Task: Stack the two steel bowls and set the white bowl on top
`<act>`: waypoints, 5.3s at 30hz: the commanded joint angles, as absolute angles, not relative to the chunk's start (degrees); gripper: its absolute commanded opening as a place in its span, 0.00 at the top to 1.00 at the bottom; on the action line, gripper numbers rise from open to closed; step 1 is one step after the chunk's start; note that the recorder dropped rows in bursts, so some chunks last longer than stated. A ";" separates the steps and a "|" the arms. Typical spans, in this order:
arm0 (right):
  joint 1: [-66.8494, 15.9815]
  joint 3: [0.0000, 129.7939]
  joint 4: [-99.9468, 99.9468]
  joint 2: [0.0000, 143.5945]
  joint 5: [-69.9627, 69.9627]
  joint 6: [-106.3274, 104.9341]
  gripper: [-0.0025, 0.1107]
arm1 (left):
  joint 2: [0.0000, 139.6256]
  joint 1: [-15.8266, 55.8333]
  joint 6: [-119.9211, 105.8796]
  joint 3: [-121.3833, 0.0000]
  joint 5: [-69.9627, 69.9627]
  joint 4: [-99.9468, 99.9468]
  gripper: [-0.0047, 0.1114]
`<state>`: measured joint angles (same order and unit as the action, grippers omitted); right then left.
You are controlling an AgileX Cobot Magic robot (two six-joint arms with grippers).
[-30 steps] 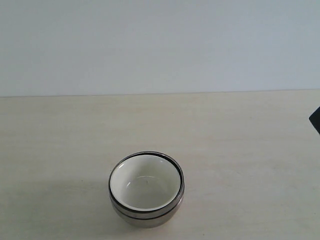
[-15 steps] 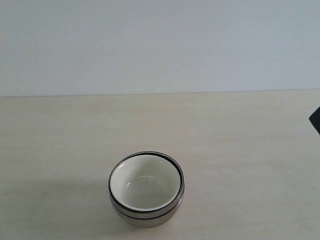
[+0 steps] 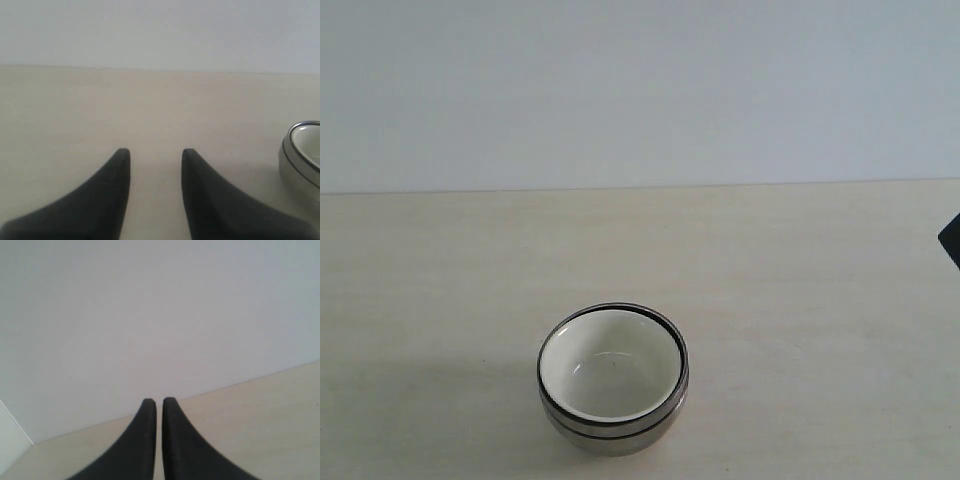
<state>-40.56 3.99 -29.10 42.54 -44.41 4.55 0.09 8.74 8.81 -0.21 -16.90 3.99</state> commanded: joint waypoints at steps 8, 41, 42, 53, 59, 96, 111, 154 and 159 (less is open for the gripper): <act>-40.56 3.97 -29.08 42.21 -44.78 3.88 0.98 | 0.00 8.62 9.30 0.00 -17.18 4.32 0.68; -9.69 3.97 -28.97 0.00 -5.10 -15.75 0.98 | 0.00 8.62 9.31 0.00 -17.07 4.32 0.68; -9.69 3.97 -28.97 0.00 -4.46 -15.75 0.98 | 0.00 8.62 9.31 0.00 -17.07 4.32 0.68; -9.69 0.00 -27.25 0.00 -2.03 -13.50 0.98 | 0.00 8.62 9.31 0.00 -17.07 4.32 0.68; -9.69 0.00 -7.56 0.00 3.03 -3.80 0.98 | 0.00 8.62 9.31 0.00 -17.17 4.32 0.68; -9.83 0.00 0.58 0.00 19.30 3.96 0.98 | 0.00 8.62 9.31 0.00 -17.17 4.32 0.68; -9.83 0.00 0.58 0.00 19.30 3.96 0.98 | 0.00 8.62 9.31 0.00 -17.17 4.32 0.68; -9.83 0.00 0.58 0.00 19.30 3.96 0.98 | 0.00 8.62 9.31 0.00 -17.17 4.32 0.68; -9.83 0.00 0.58 0.00 19.30 3.96 0.98 | 0.00 8.62 9.31 0.00 -17.17 4.32 0.68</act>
